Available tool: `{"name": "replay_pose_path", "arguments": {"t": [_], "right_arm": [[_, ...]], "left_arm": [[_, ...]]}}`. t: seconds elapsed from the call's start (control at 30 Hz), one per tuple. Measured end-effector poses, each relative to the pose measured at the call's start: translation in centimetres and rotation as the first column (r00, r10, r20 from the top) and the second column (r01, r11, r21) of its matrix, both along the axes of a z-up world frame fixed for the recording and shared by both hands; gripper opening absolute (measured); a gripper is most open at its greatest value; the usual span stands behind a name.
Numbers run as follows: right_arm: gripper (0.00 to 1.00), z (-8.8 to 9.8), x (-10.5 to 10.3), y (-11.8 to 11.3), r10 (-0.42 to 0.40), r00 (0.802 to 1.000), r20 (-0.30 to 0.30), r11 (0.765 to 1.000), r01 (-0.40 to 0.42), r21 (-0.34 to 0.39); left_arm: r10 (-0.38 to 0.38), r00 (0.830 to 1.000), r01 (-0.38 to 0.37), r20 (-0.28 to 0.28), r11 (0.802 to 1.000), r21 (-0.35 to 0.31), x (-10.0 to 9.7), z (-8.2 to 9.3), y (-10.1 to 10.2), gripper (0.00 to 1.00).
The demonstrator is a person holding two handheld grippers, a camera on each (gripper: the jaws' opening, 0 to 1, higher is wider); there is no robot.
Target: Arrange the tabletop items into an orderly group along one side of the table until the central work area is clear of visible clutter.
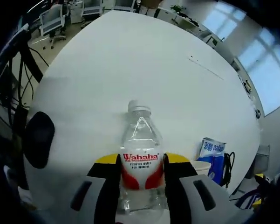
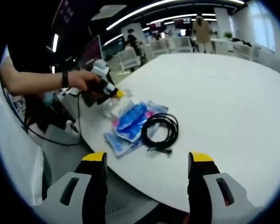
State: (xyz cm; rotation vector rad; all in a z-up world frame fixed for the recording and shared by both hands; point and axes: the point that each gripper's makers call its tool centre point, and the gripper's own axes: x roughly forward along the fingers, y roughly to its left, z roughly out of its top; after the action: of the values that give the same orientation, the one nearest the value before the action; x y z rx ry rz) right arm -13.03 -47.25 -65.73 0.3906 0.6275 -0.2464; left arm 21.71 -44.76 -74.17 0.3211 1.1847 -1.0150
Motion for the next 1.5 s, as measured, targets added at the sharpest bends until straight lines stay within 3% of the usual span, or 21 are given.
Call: {"name": "replay_pose_path", "arguments": {"t": [0.43,0.7,1.2,1.5], "right_arm": [[0.68,0.0,0.4,0.0,0.004,1.000,0.005,1.000,-0.004,0.000],[0.67,0.0,0.3,0.0,-0.003,1.000,0.014,1.000,0.003,0.005],[0.66,0.2,0.2,0.0,0.000,1.000,0.023,1.000,0.000,0.001],[0.65,0.3,0.7,0.2,0.014,0.999,0.030,1.000,-0.014,0.000]], "left_arm": [[-0.025,0.998,0.028,0.054,0.998,-0.058,0.1,1.4,0.4,0.35],[-0.096,0.984,0.109,0.151,0.991,-0.082,0.0,2.6,0.2,0.35],[-0.057,0.976,0.092,0.209,0.983,-0.157,0.7,4.6,1.4,0.35],[-0.078,0.963,0.131,0.257,0.972,-0.195,0.7,5.2,2.2,0.35]]}}
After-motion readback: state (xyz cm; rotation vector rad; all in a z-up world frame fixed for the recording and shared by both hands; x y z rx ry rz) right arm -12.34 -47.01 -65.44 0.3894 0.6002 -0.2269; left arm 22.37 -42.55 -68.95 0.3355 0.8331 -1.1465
